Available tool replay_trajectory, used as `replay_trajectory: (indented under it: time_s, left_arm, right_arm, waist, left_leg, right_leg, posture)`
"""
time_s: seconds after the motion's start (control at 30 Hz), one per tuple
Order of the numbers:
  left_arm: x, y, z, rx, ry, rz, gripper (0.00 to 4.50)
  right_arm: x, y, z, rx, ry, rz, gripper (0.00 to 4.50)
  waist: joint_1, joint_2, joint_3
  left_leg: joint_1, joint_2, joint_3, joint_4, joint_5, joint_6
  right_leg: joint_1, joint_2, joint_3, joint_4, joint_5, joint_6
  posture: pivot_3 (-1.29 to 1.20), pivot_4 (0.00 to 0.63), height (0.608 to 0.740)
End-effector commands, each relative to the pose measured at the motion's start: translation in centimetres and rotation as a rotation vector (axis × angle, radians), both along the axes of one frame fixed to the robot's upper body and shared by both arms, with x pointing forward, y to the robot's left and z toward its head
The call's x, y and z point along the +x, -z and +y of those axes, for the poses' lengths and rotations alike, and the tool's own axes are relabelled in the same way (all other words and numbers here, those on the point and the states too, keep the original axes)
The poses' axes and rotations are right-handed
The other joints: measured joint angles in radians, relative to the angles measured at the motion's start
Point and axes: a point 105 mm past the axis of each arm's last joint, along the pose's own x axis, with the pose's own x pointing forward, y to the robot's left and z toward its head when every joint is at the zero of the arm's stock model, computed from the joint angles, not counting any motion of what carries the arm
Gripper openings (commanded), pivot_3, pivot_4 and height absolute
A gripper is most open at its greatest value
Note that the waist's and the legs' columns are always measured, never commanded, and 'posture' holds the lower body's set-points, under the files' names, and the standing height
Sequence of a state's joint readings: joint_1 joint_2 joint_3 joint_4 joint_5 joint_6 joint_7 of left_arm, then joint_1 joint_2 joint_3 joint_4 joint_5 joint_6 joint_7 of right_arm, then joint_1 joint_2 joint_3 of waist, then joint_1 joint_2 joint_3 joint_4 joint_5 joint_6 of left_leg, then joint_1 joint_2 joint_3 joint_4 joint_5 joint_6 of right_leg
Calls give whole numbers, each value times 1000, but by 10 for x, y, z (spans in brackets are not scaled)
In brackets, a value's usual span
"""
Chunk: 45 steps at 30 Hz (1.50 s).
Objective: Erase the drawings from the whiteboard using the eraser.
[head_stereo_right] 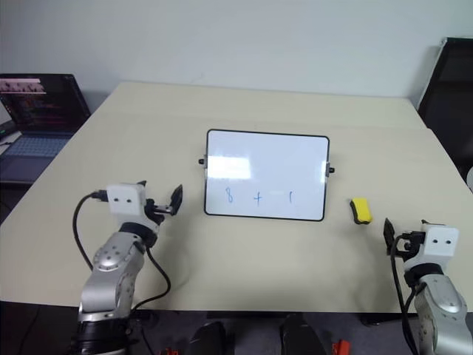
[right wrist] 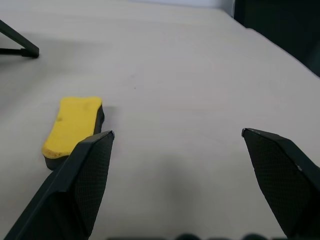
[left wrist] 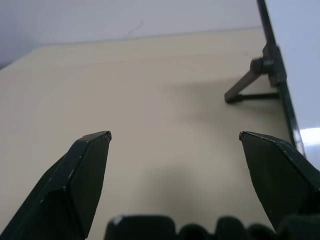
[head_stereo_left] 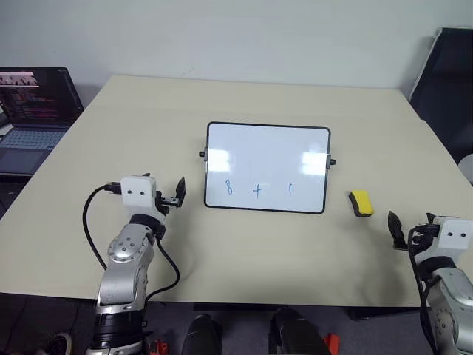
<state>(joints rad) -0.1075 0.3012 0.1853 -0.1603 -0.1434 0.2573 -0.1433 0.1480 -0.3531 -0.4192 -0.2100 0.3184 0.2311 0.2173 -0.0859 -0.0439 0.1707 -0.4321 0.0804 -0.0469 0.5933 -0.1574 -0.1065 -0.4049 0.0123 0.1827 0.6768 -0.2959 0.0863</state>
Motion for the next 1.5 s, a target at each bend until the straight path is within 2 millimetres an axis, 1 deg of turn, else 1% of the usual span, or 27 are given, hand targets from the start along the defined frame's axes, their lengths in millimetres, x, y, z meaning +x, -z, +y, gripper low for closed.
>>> replay_trajectory:
  time_s: [0.03, 0.1, 0.13, 0.2, 0.3, 0.4, 0.47, 0.57, 0.63, 0.67, 0.73, 0.77, 0.93, 1.07, 1.23, 1.3, 1.33, 1.37, 1.43, 1.47, 1.5]
  left_arm:
    - [-4, -17, 1, 32, -9, -63, 4500]
    - [-4, -14, 1, 39, -4, -60, 4500]
    - [-4, -16, 3, 36, -15, -65, 4500]
    - [-5, -17, 3, 35, 0, -61, 4500]
    - [-5, -15, 5, 42, 22, -52, 4500]
    - [-2, -16, 9, 32, 8, -52, 4500]
    - [-1, -18, 9, 33, 6, -59, 4500]
    - [0, -21, 19, 37, -11, -67, 4500]
    - [2, -21, 21, 45, -14, -68, 4500]
    - [4, -25, 21, 47, -14, -74, 4500]
    - [6, -32, 22, 50, -2, -89, 4500]
    - [8, -35, 22, 54, 11, -98, 4500]
    - [14, -49, 23, 63, 58, -131, 4500]
    - [16, -59, 19, 83, 104, -153, 4500]
    - [20, -68, 3, 105, 209, -173, 4500]
    - [20, -77, -8, 115, 294, -189, 4500]
    - [19, -83, -15, 133, 341, -203, 4500]
    - [18, -94, -25, 149, 417, -222, 4500]
    - [15, -108, -37, 162, 515, -246, 4500]
    - [14, -115, -43, 160, 569, -252, 4500]
    - [12, -123, -53, 171, 651, -256, 4500]
  right_arm:
    - [1, -12, -8, -35, 30, -23, 4474]
    - [-1, -5, -9, -29, 48, 3, 4474]
    - [-4, -3, -9, -18, 54, 11, 4474]
    - [-9, -6, -6, -22, 46, -12, 4474]
    - [-14, -3, 1, 1, 29, -8, 4474]
    - [-17, -1, 13, -8, -21, -4, 4474]
    - [-18, 1, 17, 13, -30, -4, 4474]
    - [-15, 2, 29, 36, -40, -12, 4474]
    - [-12, 4, 34, 34, -48, -13, 4474]
    - [-10, 4, 36, 35, -48, -13, 4474]
    - [-7, 2, 46, 35, -69, -20, 4474]
    - [-7, 1, 51, 34, -80, -24, 4474]
    - [-7, 0, 62, 58, -102, -32, 4474]
    - [-5, 0, 68, 48, -132, -27, 4474]
    - [-2, -5, 66, 28, -135, -42, 4474]
    - [-1, -9, 65, 23, -130, -53, 4474]
    - [0, -12, 64, 5, -132, -57, 4474]
    - [0, -18, 66, 6, -151, -62, 4474]
    - [-1, -27, 70, 12, -181, -68, 4474]
    - [-3, -37, 72, 5, -200, -72, 4474]
    - [-4, -44, 72, -3, -210, -73, 4474]
  waist:
    - [1, 0, 0]
    - [2, 0, 0]
    - [2, 0, 0]
    - [3, 0, 0]
    - [3, 0, 0]
    - [2, 0, 0]
    - [2, 0, 0]
    - [-1, 0, 0]
    - [-5, -2, -1]
    - [-4, -2, -1]
    - [-3, -2, -1]
    - [-3, -3, -1]
    - [-3, -3, -1]
    - [-2, -3, -1]
    - [-4, -3, -1]
    - [-5, -3, -1]
    - [-4, -3, -1]
    - [-3, -3, -1]
    - [-3, -3, -1]
    - [-2, -3, -1]
    - [-2, -2, -1]
  left_leg:
    - [0, 0, 0, 0, 0, 0]
    - [0, 0, 0, 0, 0, 0]
    - [0, 0, 0, 0, 0, 0]
    - [0, 0, 0, 0, 0, 0]
    - [0, 0, 0, 0, 0, 0]
    - [0, 0, 0, 0, 0, 0]
    - [0, 0, 0, 0, 0, 0]
    - [0, 0, 0, 0, 0, 0]
    - [2, 3, 5, 1, 0, 0]
    - [3, 5, 16, -1, 0, 0]
    - [2, 4, 27, -2, -1, 0]
    - [1, 3, 26, -2, -1, 0]
    - [0, 2, 22, -1, -1, 0]
    - [-1, 2, 21, -1, 0, 0]
    - [0, 2, 23, -1, 0, 0]
    - [1, 2, 24, -1, 0, 0]
    - [1, 2, 25, -1, 0, 0]
    - [0, 2, 25, -1, 0, 0]
    - [-1, 2, 23, -1, 0, 0]
    - [-1, 2, 22, -1, 0, 0]
    - [-1, 2, 22, -1, 0, 0]
  right_leg:
    - [0, 0, 0, 0, 0, 0]
    - [0, 0, 0, 0, 0, 0]
    - [0, 0, 0, 0, 0, 0]
    - [0, 0, 0, 0, 0, 0]
    - [0, 0, 0, 0, 0, 0]
    - [0, 0, 0, 0, 0, 0]
    - [0, 0, 0, 0, 0, 0]
    - [0, 0, 0, 0, 0, 0]
    - [-8, 1, 3, 0, 1, -2]
    - [-16, 3, 14, 2, 2, -2]
    - [-19, 4, 26, 3, 4, 0]
    - [-15, 3, 26, 1, 4, 1]
    - [-14, 2, 22, 1, 4, 2]
    - [-14, 2, 21, 1, 3, 2]
    - [-15, 2, 23, 2, 4, 2]
    - [-18, 3, 24, 2, 4, 2]
    - [-18, 3, 25, 1, 4, 2]
    - [-15, 3, 25, 1, 4, 2]
    - [-15, 2, 23, 2, 4, 2]
    - [-14, 2, 23, 2, 4, 2]
    - [-14, 2, 22, 2, 4, 2]
  posture:
    - [0, 150, 740]
    - [0, 150, 740]
    - [0, 150, 740]
    - [0, 150, 740]
    - [0, 150, 740]
    - [0, 150, 740]
    - [0, 150, 740]
    - [0, 150, 740]
    - [0, 150, 740]
    - [0, 150, 740]
    - [0, 150, 740]
    - [0, 150, 740]
    - [0, 150, 740]
    - [0, 150, 740]
    - [0, 150, 740]
    - [0, 150, 740]
    - [0, 150, 740]
    - [0, 150, 740]
    - [0, 150, 740]
    - [0, 150, 740]
    - [0, 150, 740]
